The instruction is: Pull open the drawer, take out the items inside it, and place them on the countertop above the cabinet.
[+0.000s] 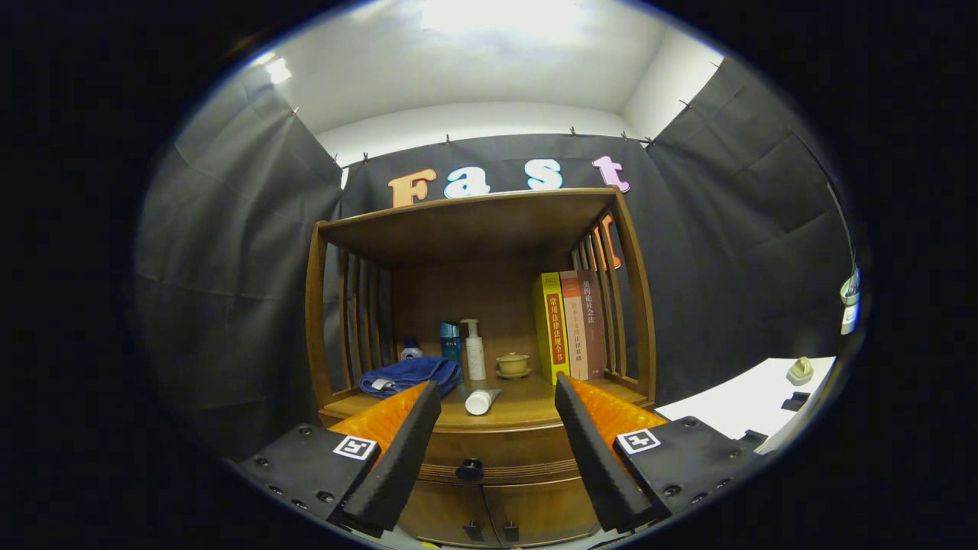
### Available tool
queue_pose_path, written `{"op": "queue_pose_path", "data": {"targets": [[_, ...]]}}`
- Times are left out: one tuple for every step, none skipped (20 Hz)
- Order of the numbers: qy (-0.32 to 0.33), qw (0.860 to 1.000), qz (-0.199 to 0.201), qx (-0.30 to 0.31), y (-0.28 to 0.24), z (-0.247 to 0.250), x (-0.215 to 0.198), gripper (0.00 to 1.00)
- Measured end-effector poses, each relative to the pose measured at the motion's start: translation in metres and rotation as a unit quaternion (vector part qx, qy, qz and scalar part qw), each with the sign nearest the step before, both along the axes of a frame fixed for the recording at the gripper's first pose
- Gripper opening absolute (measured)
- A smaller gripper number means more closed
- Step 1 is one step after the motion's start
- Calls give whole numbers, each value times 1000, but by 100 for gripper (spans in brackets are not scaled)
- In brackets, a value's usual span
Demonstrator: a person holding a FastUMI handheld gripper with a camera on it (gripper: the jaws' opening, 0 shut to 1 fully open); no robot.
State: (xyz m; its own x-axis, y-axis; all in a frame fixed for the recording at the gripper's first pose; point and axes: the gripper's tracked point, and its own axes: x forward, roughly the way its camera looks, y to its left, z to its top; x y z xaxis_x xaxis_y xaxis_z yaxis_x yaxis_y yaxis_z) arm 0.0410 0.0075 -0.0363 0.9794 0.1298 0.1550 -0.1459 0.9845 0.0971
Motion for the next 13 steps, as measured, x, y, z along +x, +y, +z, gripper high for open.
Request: {"op": "queue_pose_path", "data": {"targets": [[1, 1000, 2, -1, 3, -1, 0, 98], [2, 1000, 3, -3, 4, -2, 0, 98], [4, 1000, 6, -4, 6, -4, -1, 98], [5, 1000, 8, -4, 9, -5, -1, 98], [6, 1000, 10, -6, 11, -5, -1, 98], [5, 1000, 12, -7, 13, -5, -2, 99], [4, 1000, 12, -8, 15, -5, -2, 99], [3, 1000, 13, -9, 16, -5, -3, 98], [4, 1000, 14, -10, 18, -4, -2, 98], [4, 1000, 16, -11, 19, -6, -2, 99], [5, 1000, 17, -11, 20, -6, -2, 99], [6, 1000, 17, -11, 20, -7, -2, 99], [7, 1000, 18, -10, 20, -8, -2, 99]]}}
